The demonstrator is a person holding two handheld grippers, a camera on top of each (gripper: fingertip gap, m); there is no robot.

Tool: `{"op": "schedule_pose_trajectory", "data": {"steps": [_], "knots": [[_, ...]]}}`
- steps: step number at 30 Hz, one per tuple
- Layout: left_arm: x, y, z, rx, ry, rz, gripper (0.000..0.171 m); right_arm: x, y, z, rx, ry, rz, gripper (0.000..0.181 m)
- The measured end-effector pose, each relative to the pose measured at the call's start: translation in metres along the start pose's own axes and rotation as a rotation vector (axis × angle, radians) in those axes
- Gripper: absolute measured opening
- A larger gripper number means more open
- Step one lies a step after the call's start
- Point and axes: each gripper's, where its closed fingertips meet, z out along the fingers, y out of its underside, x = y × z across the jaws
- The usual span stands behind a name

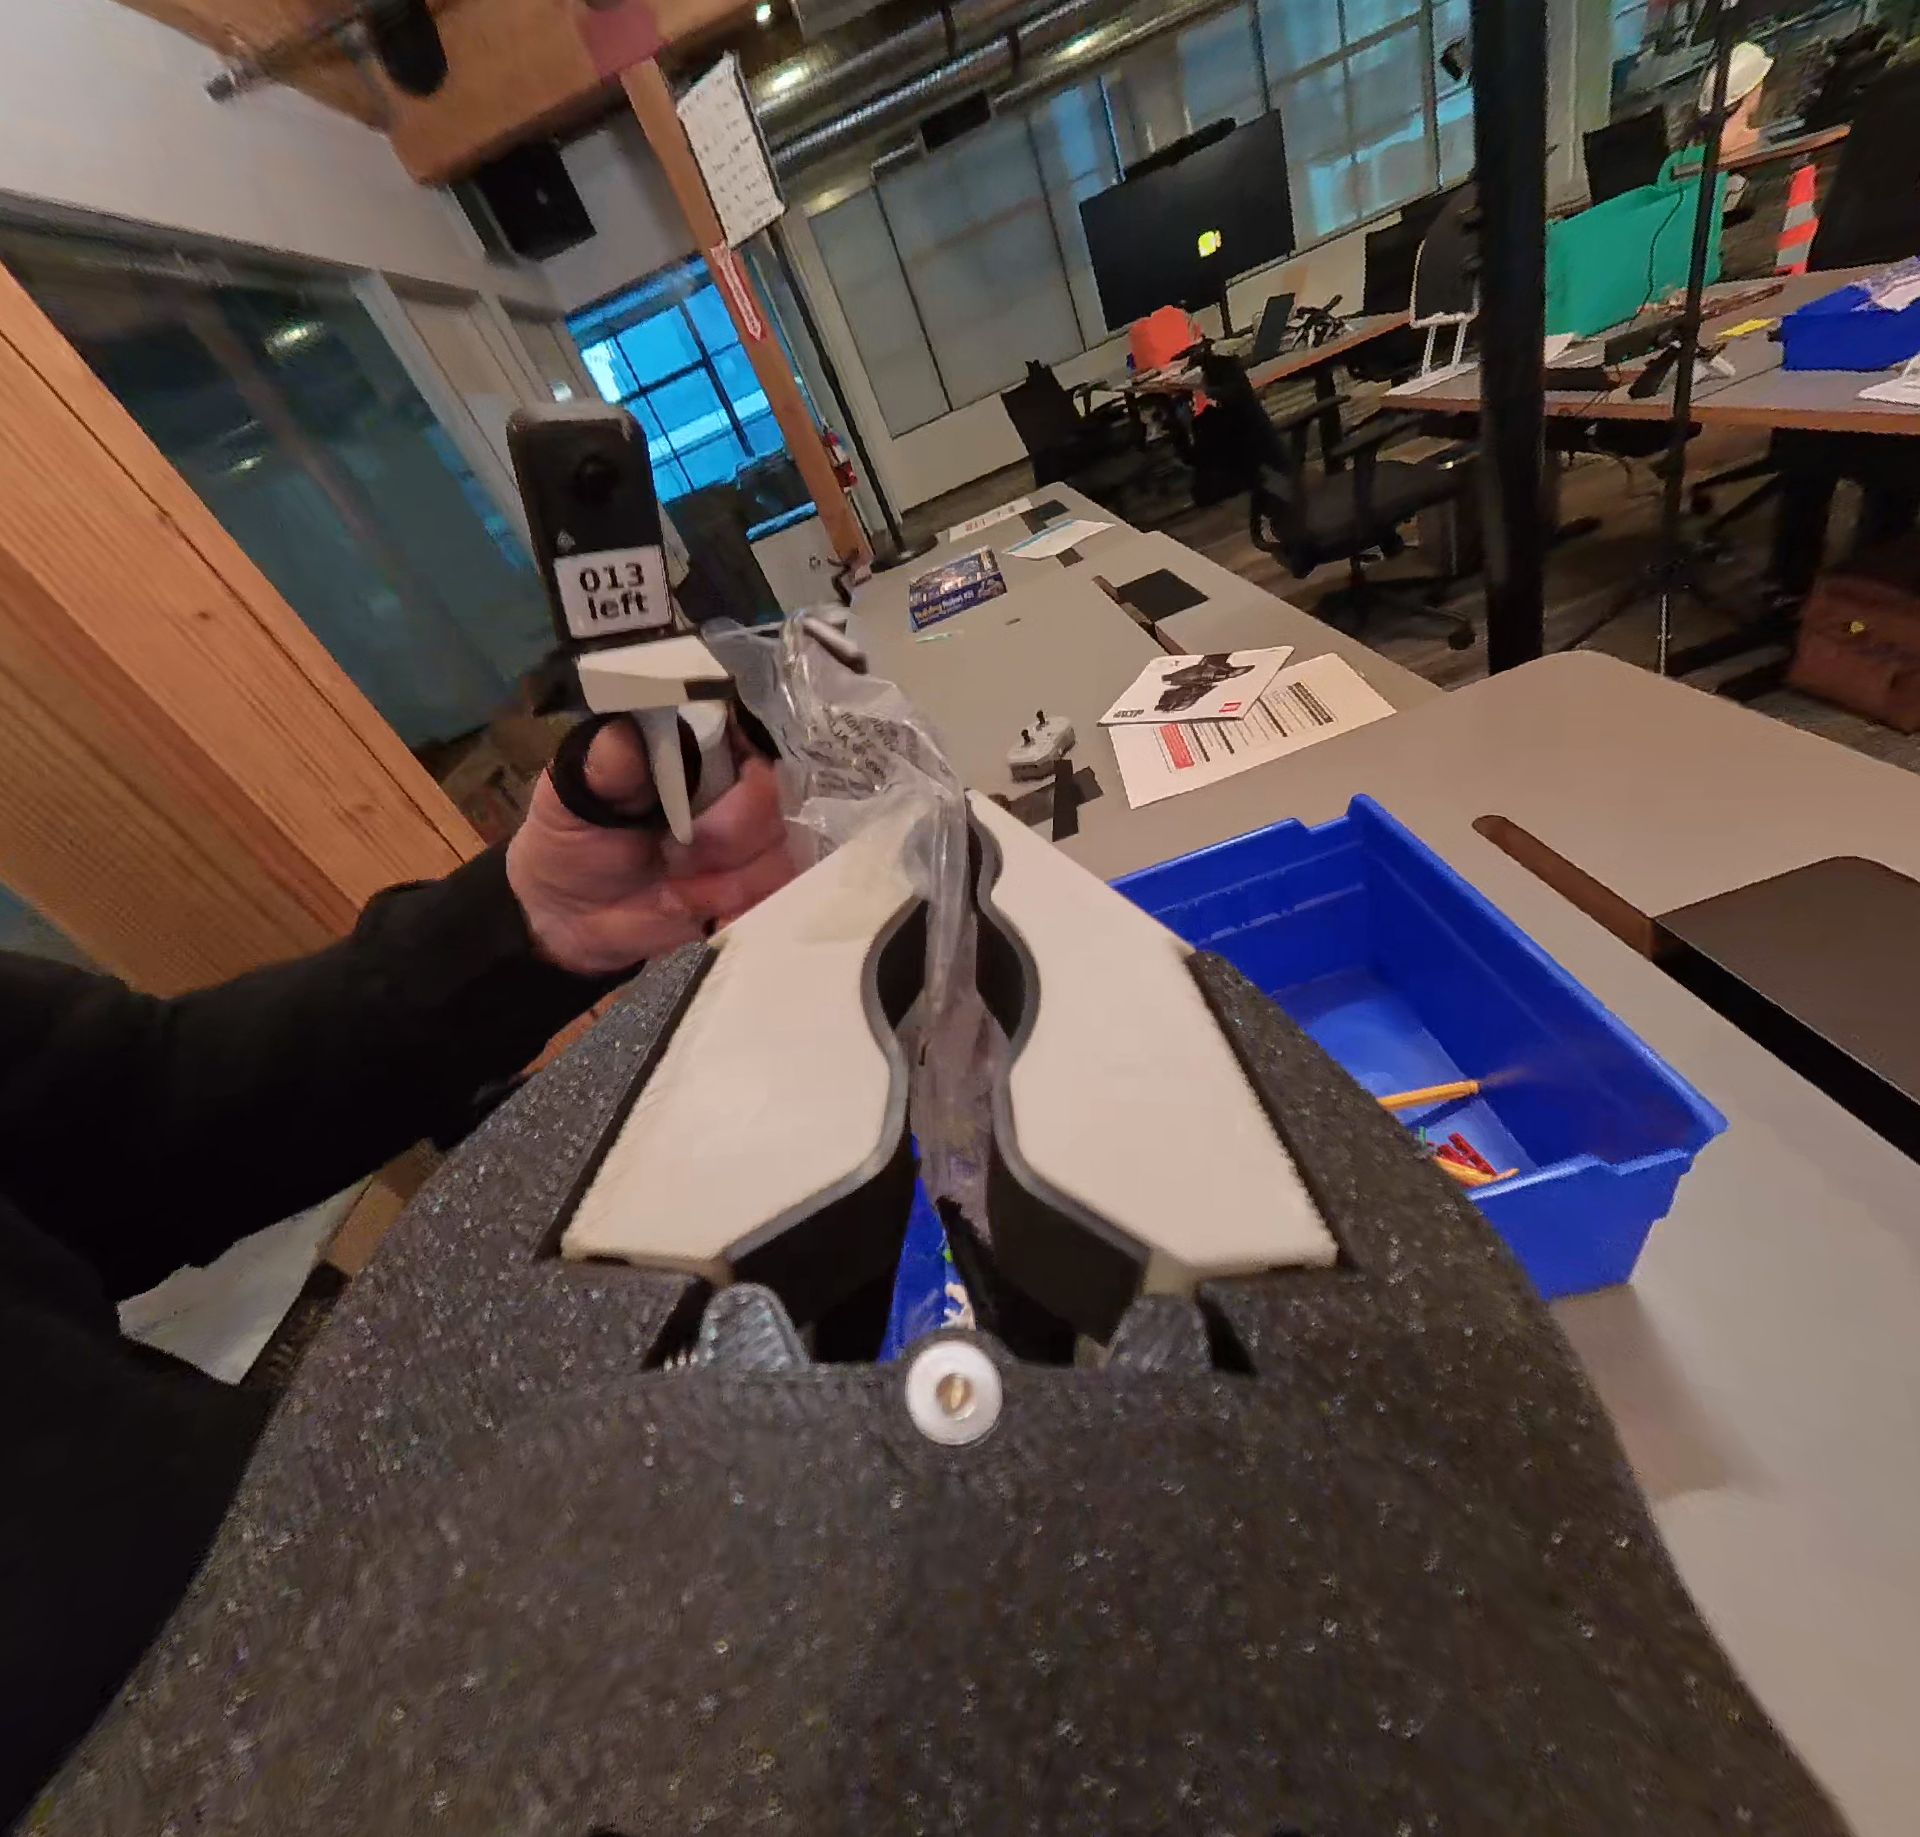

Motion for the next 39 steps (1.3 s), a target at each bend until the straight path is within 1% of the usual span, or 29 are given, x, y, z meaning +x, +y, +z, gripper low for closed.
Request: {"op": "schedule_pose_trajectory", "data": {"steps": [1,2,3,4,5,7,10,11,12,14,15,18,20,21,22,23,24,25,26,28,30,33,39], "knots": [[0.0,0.0,0.0,-0.012,0.003,0.011,0.032,-0.003,0.002,0.002,-0.008,-0.011,0.004,0.0],[0.001,0.004,0.001,-0.04,0.009,0.018,0.027,-0.005,0.003,0.003,-0.006,-0.022,0.011,0.0],[0.0,0.012,0.004,-0.09,0.004,0.018,0.018,-0.007,0.002,0.005,0.002,-0.029,0.024,0.0],[-0.003,0.021,0.006,-0.141,-0.014,0.024,0.003,-0.007,0.001,0.006,0.009,-0.033,0.034,0.0],[-0.005,0.025,0.007,-0.152,-0.034,0.045,0.0,-0.008,0.001,0.006,0.009,-0.034,0.036,0.0],[0.005,0.027,0.008,-0.148,0.024,0.041,0.0,-0.007,-0.001,0.006,0.008,-0.03,0.038,0.0],[0.006,0.022,0.004,-0.138,0.021,0.067,0.0,-0.006,0.0,0.004,-0.007,-0.023,0.026,0.0],[0.005,0.019,0.004,-0.138,0.01,0.073,0.005,-0.005,0.001,0.003,-0.014,-0.017,0.021,0.0],[0.006,0.017,0.003,-0.151,0.004,0.095,0.015,-0.005,0.002,0.003,-0.02,-0.015,0.023,0.0],[0.014,0.021,0.005,-0.212,0.027,0.152,0.03,-0.004,0.002,0.003,-0.019,-0.013,0.025,0.0],[0.015,0.024,0.007,-0.247,0.011,0.199,0.037,-0.004,0.002,0.003,-0.019,-0.011,0.027,0.0],[0.023,0.039,0.014,-0.345,-0.007,0.324,0.044,-0.003,0.002,0.005,-0.019,-0.001,0.032,0.0],[0.027,0.044,0.018,-0.367,-0.021,0.384,0.046,-0.001,0.002,0.006,-0.02,0.005,0.035,0.0],[0.025,0.045,0.019,-0.375,-0.051,0.422,0.045,-0.001,0.002,0.006,-0.02,0.003,0.039,0.0],[0.02,0.04,0.019,-0.361,-0.111,0.471,0.039,-0.001,0.002,0.006,-0.021,0.001,0.04,0.0],[0.017,0.035,0.02,-0.342,-0.146,0.501,0.025,-0.002,0.002,0.006,-0.021,0.0,0.04,0.0],[0.016,0.032,0.02,-0.337,-0.163,0.51,0.019,-0.001,0.002,0.006,-0.022,0.001,0.041,0.0],[0.014,0.029,0.02,-0.332,-0.18,0.524,0.008,-0.001,0.002,0.006,-0.023,0.001,0.044,0.0],[0.011,0.027,0.019,-0.331,-0.199,0.547,0.003,-0.001,0.002,0.005,-0.024,0.0,0.047,0.0],[0.009,0.023,0.017,-0.332,-0.221,0.575,0.0,0.0,0.003,0.005,-0.03,-0.003,0.052,0.0],[0.01,0.016,0.015,-0.3,-0.221,0.557,0.0,-0.001,0.004,0.004,-0.035,-0.019,0.064,0.0],[0.007,-0.001,0.011,-0.215,-0.23,0.477,0.0,-0.008,0.007,0.005,-0.054,-0.072,0.067,0.0],[-0.001,-0.011,0.008,-0.147,-0.23,0.302,0.0,-0.031,0.013,0.006,-0.09,-0.208,0.078,0.0]]}}
